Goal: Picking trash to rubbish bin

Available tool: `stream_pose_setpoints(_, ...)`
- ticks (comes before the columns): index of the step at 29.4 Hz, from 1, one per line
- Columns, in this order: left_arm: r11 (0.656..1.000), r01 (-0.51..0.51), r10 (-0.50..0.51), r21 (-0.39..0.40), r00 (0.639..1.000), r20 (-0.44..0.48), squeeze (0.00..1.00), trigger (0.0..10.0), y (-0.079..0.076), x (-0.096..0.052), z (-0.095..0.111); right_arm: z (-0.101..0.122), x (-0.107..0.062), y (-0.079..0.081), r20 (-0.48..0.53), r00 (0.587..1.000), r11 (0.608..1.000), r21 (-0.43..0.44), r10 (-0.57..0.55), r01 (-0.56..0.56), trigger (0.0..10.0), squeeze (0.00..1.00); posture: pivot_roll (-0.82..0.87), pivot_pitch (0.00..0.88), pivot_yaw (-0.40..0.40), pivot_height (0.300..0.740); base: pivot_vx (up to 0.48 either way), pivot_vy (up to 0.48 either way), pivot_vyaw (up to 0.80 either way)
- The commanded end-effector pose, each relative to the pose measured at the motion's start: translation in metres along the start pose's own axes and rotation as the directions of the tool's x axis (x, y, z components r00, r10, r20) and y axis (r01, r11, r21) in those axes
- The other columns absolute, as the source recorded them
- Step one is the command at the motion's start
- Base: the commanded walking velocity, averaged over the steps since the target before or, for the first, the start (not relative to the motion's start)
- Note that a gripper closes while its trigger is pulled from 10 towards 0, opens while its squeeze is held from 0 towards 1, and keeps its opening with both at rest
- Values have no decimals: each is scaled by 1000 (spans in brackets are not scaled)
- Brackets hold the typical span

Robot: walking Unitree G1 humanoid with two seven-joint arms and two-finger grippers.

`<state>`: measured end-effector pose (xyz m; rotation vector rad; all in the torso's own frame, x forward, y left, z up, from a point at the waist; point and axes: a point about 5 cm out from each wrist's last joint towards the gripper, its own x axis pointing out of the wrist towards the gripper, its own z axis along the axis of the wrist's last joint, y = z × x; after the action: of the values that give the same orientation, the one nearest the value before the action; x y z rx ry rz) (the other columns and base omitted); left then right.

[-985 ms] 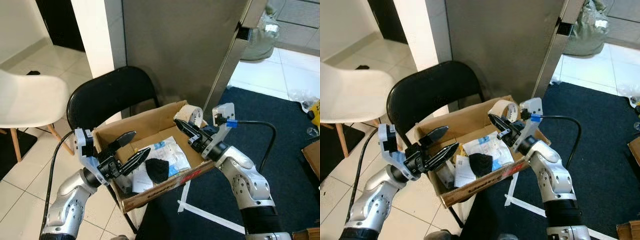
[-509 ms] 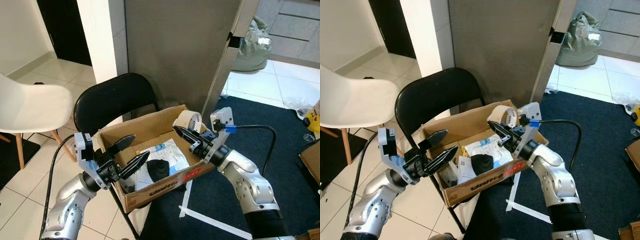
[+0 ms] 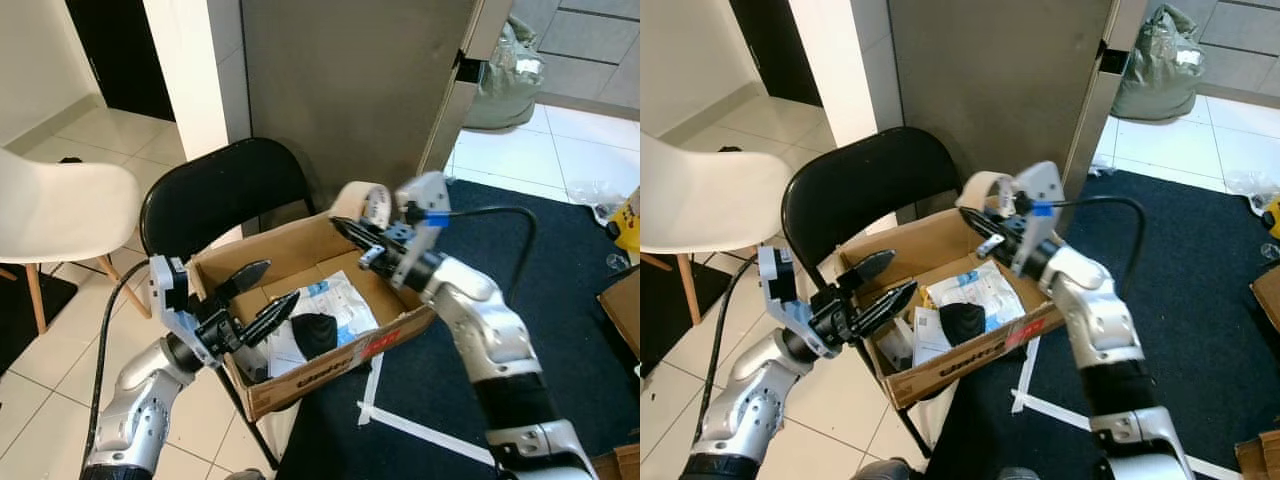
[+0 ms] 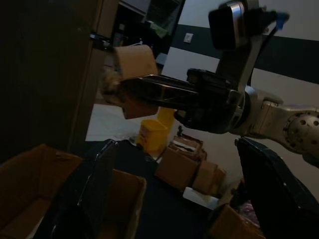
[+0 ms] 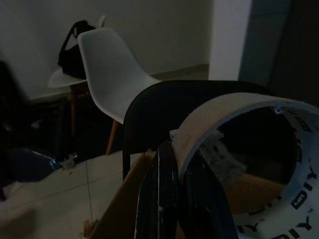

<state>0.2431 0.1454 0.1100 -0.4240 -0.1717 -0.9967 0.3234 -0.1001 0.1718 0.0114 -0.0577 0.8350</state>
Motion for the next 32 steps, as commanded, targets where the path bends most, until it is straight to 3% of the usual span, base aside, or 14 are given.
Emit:
stream_pose_setpoints(1, 1000, -27, 27, 9, 1000, -4, 0, 10000, 2, -2, -2, -4, 10, 1, -63, 998, 999, -32, -10, 8, 10000, 0, 37, 0, -36, 740, 0, 0, 0)
stream_pose_setpoints(11, 997, -70, 70, 37, 998, 8, 0, 10000, 1, -6, -1, 0, 36, 3, -160, 986, 987, -158, -35, 9, 10000, 0, 52, 1, -73, 740, 0, 0, 0)
stream_pose_setpoints(21, 996, -83, 82, 44, 996, 19, 0, 10000, -2, -6, -2, -3, 39, -2, -200, 975, 971, -234, -99, 51, 10000, 0, 53, 11, -90, 740, 0, 0, 0)
stream_pose_setpoints(22, 995, -84, 83, 44, 996, 20, 0, 10000, -2, -6, -2, -3, 39, -3, -203, 972, 967, -245, -114, 63, 10000, 259, 53, 11, -90, 740, 0, 0, 0)
stream_pose_setpoints(23, 995, -85, 84, 44, 996, 21, 0, 10000, -2, -6, -2, -4, 40, -5, -205, 970, 965, -250, -130, 77, 10000, 725, 53, 11, -90, 740, 0, 0, 0)
stream_pose_setpoints(24, 995, -87, 86, 45, 996, 22, 0, 10000, -2, -6, -2, -4, 40, -6, -207, 968, 964, -253, -143, 89, 10000, 1000, 53, 11, -90, 740, 0, 0, 0)
stream_pose_setpoints(32, 994, -95, 94, 51, 995, 20, 0, 10000, -2, -8, 0, -3, 42, -8, -197, 965, 961, -250, -174, 122, 10000, 1000, 59, 16, -86, 740, 0, 0, 0)
